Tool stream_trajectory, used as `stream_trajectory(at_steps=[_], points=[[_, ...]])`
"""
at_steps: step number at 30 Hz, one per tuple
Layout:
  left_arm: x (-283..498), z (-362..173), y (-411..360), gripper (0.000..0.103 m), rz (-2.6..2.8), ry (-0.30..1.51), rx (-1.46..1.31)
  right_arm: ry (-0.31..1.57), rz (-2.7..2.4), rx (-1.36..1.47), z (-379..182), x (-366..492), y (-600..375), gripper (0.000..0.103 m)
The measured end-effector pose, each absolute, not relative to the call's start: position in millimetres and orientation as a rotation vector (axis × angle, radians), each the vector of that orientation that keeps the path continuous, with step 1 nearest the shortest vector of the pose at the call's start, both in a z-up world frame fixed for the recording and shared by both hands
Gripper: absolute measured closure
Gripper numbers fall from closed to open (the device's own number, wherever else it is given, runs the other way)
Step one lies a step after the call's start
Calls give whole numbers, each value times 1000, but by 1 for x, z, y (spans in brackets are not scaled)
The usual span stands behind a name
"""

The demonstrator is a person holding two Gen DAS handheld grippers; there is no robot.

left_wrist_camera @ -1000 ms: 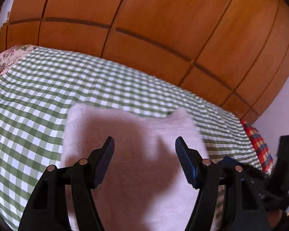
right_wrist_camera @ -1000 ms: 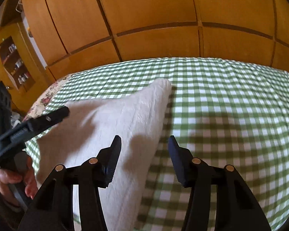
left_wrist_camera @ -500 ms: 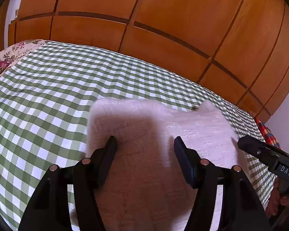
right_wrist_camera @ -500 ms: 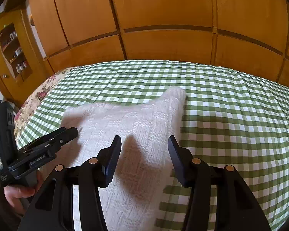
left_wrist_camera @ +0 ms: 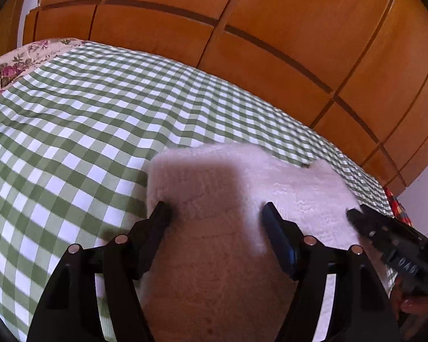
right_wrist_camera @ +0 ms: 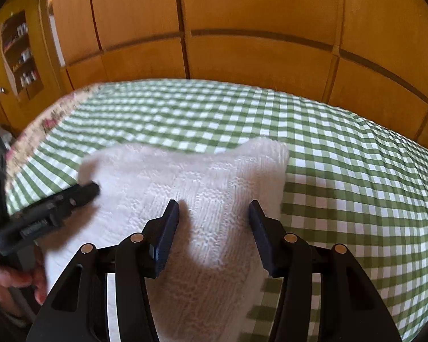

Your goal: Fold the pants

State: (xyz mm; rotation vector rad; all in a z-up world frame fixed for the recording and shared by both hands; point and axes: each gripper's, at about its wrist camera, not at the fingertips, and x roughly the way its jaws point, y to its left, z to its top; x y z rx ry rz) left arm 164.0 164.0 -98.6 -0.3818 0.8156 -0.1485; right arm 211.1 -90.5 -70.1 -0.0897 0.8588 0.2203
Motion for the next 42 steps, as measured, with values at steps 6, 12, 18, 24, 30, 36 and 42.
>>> stream_trajectory(at_steps=[6, 12, 18, 24, 30, 36, 42], points=[[175, -104, 162, 31, -150, 811, -335, 829, 231, -73, -96, 224, -97, 53], [160, -101, 163, 30, -145, 785, -331, 788, 214, -98, -91, 210, -94, 53], [133, -108, 182, 8, -118, 808, -489, 755, 187, -136, -79, 193, -91, 51], [106, -110, 187, 8, -128, 797, -518, 748, 181, -126, -69, 175, -94, 47], [86, -111, 186, 7, -147, 803, -525, 764, 186, -105, -63, 160, -99, 47], [67, -110, 176, 6, -180, 813, -465, 764, 203, -92, -58, 142, -101, 38], [52, -111, 171, 4, -222, 820, -442, 797, 218, -40, -65, 124, -110, 35]])
